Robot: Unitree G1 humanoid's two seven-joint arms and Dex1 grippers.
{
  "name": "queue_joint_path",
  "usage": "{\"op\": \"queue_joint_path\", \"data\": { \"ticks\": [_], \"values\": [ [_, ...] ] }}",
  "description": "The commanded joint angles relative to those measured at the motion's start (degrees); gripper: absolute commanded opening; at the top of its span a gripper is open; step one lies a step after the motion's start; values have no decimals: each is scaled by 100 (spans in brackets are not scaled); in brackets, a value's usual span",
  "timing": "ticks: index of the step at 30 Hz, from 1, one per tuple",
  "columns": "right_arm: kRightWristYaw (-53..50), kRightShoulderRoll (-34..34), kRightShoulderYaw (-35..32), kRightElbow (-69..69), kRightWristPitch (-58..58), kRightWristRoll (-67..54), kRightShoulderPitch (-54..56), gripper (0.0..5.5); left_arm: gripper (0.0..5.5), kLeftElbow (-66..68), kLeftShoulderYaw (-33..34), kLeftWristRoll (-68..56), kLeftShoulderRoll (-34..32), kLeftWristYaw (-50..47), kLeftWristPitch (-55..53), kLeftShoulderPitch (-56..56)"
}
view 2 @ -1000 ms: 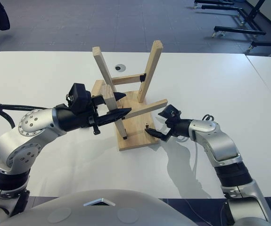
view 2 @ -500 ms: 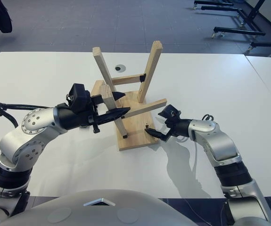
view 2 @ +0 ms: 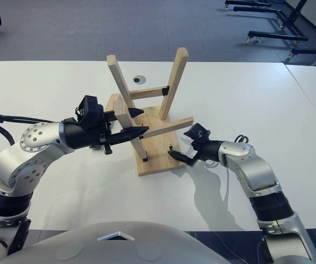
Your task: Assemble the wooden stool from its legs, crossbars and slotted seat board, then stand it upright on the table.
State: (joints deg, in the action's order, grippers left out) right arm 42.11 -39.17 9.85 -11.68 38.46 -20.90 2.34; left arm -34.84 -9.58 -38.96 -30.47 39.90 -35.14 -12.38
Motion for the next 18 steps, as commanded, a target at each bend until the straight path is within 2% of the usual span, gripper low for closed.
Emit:
{"op": "queue_joint_path", "data": {
  "ticks": [1, 18],
  "values": [
    [-61, 36, 258, 194, 261, 208, -295, 540, 205, 59, 147, 131, -192, -60, -159, -127],
    [-72, 90, 235, 265, 228, 248, -245, 540, 205, 262, 434, -288, -340, 207, -440, -226]
  ]
}}
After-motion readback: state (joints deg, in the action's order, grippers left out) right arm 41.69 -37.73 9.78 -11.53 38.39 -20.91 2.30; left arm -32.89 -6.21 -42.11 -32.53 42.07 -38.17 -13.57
